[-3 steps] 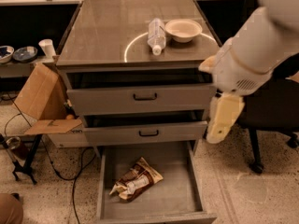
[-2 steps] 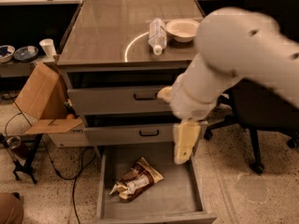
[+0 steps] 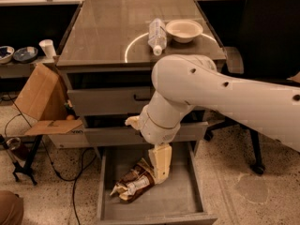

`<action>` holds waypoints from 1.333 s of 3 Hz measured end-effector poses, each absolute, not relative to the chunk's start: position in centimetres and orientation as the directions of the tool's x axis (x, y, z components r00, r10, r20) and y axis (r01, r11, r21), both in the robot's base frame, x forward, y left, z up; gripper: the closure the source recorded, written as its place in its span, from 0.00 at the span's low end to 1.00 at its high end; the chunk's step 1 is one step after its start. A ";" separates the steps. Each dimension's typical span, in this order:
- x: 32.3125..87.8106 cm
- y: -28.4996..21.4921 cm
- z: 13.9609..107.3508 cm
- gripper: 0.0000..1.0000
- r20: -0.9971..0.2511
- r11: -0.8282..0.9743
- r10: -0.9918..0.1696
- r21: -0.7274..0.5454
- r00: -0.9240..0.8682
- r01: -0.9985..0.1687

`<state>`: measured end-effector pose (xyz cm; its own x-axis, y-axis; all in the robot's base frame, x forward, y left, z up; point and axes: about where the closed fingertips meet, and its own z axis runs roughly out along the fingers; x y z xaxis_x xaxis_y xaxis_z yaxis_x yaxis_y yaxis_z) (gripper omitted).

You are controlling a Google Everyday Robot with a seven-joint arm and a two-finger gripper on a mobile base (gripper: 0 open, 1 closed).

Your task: Pick brown chip bag from bottom drawer and place on counter

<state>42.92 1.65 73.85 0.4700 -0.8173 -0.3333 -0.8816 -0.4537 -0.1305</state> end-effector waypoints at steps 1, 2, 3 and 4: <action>42.9 1.6 73.9 0.00 -0.333 -0.449 -0.820 -0.131 0.466 -0.884; 42.4 1.5 74.3 0.00 -0.333 -0.449 -0.815 -0.154 0.474 -0.880; 42.3 2.9 74.0 0.00 -0.266 -0.507 -0.784 -0.245 0.560 -0.827; 44.9 6.0 72.1 0.00 -0.185 -0.586 -0.722 -0.350 0.667 -0.731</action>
Offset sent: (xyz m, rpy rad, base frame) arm -0.0108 -0.0035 0.0085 0.0321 -0.0432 -0.0035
